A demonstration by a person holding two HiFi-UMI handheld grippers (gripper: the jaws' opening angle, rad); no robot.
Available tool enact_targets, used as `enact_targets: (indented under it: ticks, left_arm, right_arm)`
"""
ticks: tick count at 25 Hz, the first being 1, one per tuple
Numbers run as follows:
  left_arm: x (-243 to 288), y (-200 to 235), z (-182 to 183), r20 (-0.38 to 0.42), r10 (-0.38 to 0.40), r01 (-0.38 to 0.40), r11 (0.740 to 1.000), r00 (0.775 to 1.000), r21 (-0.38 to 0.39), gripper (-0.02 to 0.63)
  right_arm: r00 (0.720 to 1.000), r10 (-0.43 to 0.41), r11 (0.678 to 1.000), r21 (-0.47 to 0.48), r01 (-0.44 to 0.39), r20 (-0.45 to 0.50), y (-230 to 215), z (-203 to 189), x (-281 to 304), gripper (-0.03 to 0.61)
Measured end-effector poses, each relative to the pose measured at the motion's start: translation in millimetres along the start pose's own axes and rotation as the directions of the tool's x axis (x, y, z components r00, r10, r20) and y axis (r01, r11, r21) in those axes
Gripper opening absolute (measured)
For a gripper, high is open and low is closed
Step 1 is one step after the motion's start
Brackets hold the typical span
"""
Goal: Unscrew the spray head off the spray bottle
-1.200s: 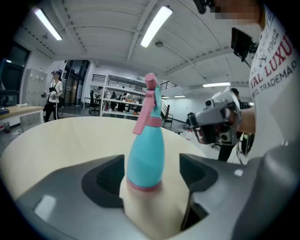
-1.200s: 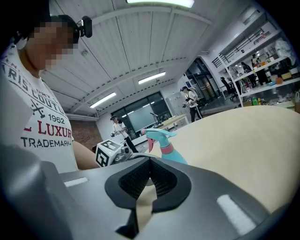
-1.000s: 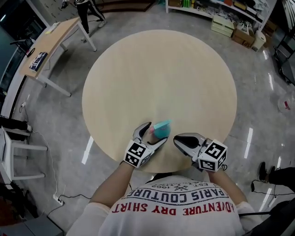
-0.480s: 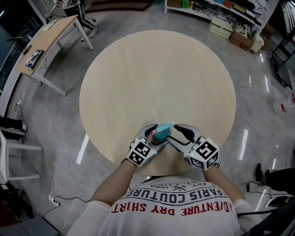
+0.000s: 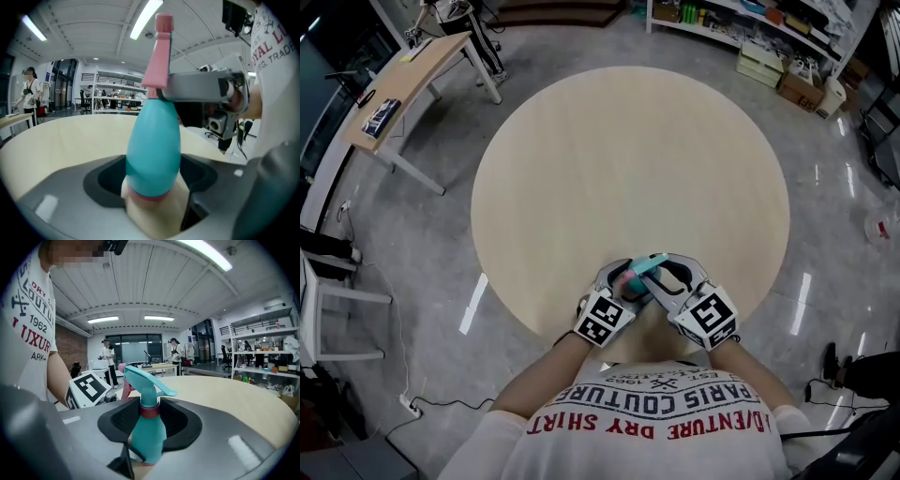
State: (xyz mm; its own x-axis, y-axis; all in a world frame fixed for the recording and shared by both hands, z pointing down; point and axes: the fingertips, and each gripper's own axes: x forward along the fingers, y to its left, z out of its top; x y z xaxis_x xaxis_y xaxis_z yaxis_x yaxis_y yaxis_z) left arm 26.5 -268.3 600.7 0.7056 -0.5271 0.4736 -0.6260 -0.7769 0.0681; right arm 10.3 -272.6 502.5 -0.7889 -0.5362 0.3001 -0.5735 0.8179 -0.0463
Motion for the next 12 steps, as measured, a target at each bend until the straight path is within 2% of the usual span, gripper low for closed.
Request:
enact_targets:
  ticks: [3, 5, 6, 7, 9, 11, 12]
  left_arm:
    - [-2.6, -5.6, -3.5, -0.024, -0.058, 0.059, 0.998, 0.998, 0.035, 0.353]
    - [-5.9, -13.2, -7.1, -0.047, -0.145, 0.149, 0.985, 0.988, 0.083, 0.353]
    - [-8.3, -17.9, -9.5, -0.064, -0.204, 0.21, 0.971, 0.977, 0.114, 0.353]
    - [-11.3, -22.8, -11.9, -0.086, -0.268, 0.278, 0.949, 0.96, 0.148, 0.353]
    - [-18.9, -31.9, -16.4, -0.146, -0.391, 0.415, 0.884, 0.909, 0.215, 0.353]
    - [-24.1, -36.4, -19.4, -0.207, -0.461, 0.503, 0.825, 0.863, 0.257, 0.353]
    - [-24.4, -36.3, -20.6, -0.231, -0.472, 0.522, 0.809, 0.851, 0.27, 0.353]
  right_arm:
    - [0.996, 0.079, 0.996, -0.032, -0.08, -0.037, 6.5, -2.7, -3.0, 0.133]
    - [0.983, 0.174, 0.981, -0.075, -0.179, -0.064, 14.9, -4.3, -7.4, 0.132]
    - [0.969, 0.235, 0.965, -0.102, -0.242, -0.075, 20.4, -5.3, -9.9, 0.132]
    - [0.949, 0.302, 0.941, -0.13, -0.311, -0.086, 26.6, -6.2, -12.7, 0.13]
    - [0.894, 0.433, 0.877, -0.178, -0.447, -0.113, 39.6, -7.3, -18.1, 0.13]
    - [0.849, 0.512, 0.826, -0.194, -0.529, -0.133, 47.6, -7.5, -20.5, 0.132]
    - [0.84, 0.525, 0.817, -0.194, -0.542, -0.137, 48.6, -7.6, -20.3, 0.132]
